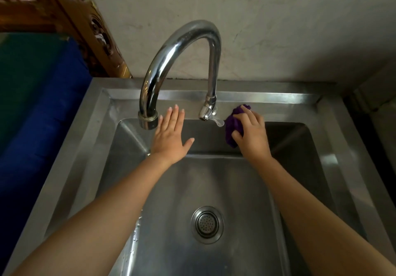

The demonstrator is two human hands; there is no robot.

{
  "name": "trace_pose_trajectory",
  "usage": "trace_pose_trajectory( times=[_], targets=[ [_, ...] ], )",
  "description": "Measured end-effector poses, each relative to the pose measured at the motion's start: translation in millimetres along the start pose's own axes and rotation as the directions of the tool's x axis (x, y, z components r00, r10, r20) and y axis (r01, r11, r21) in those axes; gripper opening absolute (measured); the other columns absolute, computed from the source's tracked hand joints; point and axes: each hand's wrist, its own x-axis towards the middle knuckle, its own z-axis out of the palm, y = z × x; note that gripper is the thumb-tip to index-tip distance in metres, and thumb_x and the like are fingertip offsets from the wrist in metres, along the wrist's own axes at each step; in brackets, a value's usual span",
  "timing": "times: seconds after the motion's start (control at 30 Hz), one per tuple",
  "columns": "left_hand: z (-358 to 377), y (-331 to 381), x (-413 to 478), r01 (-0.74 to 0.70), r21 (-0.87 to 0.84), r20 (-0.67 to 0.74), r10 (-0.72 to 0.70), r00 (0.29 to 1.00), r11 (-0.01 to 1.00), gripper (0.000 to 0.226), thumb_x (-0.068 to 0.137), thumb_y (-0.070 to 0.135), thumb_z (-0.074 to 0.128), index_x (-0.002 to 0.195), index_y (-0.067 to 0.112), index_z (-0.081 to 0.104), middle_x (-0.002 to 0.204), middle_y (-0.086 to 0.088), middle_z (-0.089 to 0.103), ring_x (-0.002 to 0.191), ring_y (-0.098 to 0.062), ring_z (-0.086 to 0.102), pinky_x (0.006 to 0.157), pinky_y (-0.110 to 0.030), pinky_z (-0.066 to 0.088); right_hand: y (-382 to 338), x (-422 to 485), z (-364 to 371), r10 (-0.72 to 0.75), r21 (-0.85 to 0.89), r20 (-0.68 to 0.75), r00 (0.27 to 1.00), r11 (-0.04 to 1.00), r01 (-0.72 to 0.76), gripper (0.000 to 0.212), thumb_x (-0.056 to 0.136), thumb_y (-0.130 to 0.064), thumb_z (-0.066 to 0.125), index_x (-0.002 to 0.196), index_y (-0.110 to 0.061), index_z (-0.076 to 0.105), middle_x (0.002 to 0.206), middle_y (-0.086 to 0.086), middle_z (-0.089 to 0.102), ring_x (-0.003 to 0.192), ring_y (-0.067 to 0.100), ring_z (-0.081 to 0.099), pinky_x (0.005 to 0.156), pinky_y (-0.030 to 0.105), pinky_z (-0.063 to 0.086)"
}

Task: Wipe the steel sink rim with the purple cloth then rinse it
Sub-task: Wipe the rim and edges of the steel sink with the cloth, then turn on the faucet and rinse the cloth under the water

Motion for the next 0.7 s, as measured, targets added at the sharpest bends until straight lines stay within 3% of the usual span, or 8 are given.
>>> trace_pose_trajectory(
  times=[0.1,0.17,0.27,0.3,0.37,0.47,0.6,0.7],
  targets=[
    [11.8,10.9,-16.2,-0.005,-0.252,-0.139,-0.031,0.990,0.968,0.075,0.094,0.046,0.039,0.149,0.014,0.000,0.158,-0.007,-0.006,0.145,-0.020,-0.010,0.117,-0.035,-0.008,-13.7,-33.9,15.4,0.040,0.122,-0.029,0.999,0.992,-0.036,0.046,0.085,-0.011,0.060,0.129,-0.015,0.049,0.148,0.003,0.036,0.136,0.025,0.024,0.108,0.029,0.024],
    [23.8,28.7,-36.0,0.049,-0.579,-0.114,-0.140,0.984,0.814,0.068,0.093,0.042,0.042,0.149,0.015,0.013,0.158,-0.010,0.012,0.145,-0.022,0.010,0.119,-0.040,0.012,-23.2,-50.5,32.1,0.088,0.267,0.029,0.996,0.959,-0.092,0.044,0.085,-0.011,0.059,0.127,-0.012,0.051,0.140,0.007,0.047,0.127,0.027,0.035,0.104,0.026,0.027],
    [24.6,48.2,-58.5,0.442,-0.884,0.392,-0.273,0.879,0.151,0.054,0.094,0.050,0.037,0.140,0.021,0.040,0.140,-0.012,0.049,0.128,-0.024,0.047,0.104,-0.047,0.040,-35.7,-67.7,51.8,0.136,0.412,0.100,0.986,0.896,-0.166,0.043,0.084,-0.013,0.061,0.126,-0.012,0.054,0.127,0.007,0.058,0.118,0.023,0.049,0.105,0.030,0.037],
    [20.9,49.0,-61.4,0.547,-0.828,0.560,-0.163,0.812,-0.118,0.054,0.093,0.055,0.035,0.128,0.020,0.054,0.127,-0.011,0.061,0.117,-0.025,0.056,0.096,-0.049,0.047,-41.2,-71.8,53.5,0.140,0.447,0.125,0.982,0.876,-0.182,0.043,0.084,-0.013,0.061,0.126,-0.013,0.054,0.126,0.006,0.059,0.117,0.021,0.051,0.104,0.029,0.039],
    [13.8,41.0,-61.9,0.615,-0.694,0.652,0.035,0.758,-0.375,0.053,0.091,0.058,0.035,0.099,0.020,0.071,0.098,-0.007,0.073,0.089,-0.021,0.069,0.073,-0.042,0.057,-50.4,-76.1,49.9,0.071,0.526,0.229,0.971,0.830,-0.185,0.045,0.084,-0.009,0.061,0.128,-0.015,0.052,0.123,0.003,0.060,0.114,0.015,0.054,0.099,0.020,0.040],
    [8.4,28.9,-55.3,0.618,-0.619,0.643,0.139,0.753,-0.484,0.045,0.092,0.048,0.040,0.083,0.020,0.074,0.080,-0.003,0.075,0.070,-0.016,0.071,0.062,-0.033,0.057,-55.5,-67.6,37.2,-0.071,0.538,0.430,0.900,0.821,-0.192,0.049,0.083,-0.015,0.062,0.130,-0.018,0.047,0.115,-0.001,0.059,0.107,0.013,0.056,0.095,0.020,0.042],
    [2.2,18.1,-46.8,0.607,-0.593,0.660,0.111,0.743,-0.529,0.023,0.089,0.031,0.051,0.088,0.012,0.064,0.071,-0.004,0.072,0.062,-0.015,0.068,0.062,-0.025,0.053,-54.9,-20.3,7.8,0.297,0.567,0.180,0.938,0.748,-0.345,0.033,0.089,-0.037,0.049,0.112,-0.014,0.056,0.099,0.002,0.060,0.101,0.023,0.059,0.096,0.040,0.047],
    [2.3,11.0,-43.4,0.555,-0.592,0.639,0.080,0.765,-0.584,0.014,0.088,0.021,0.054,0.086,0.011,0.063,0.065,-0.003,0.071,0.059,-0.014,0.068,0.065,-0.028,0.051,-73.6,14.0,-18.8,0.287,0.490,0.333,0.898,0.761,-0.425,0.042,0.096,-0.047,0.033,0.107,-0.013,0.054,0.082,0.003,0.060,0.077,0.019,0.060,0.072,0.036,0.054]
  ],
)
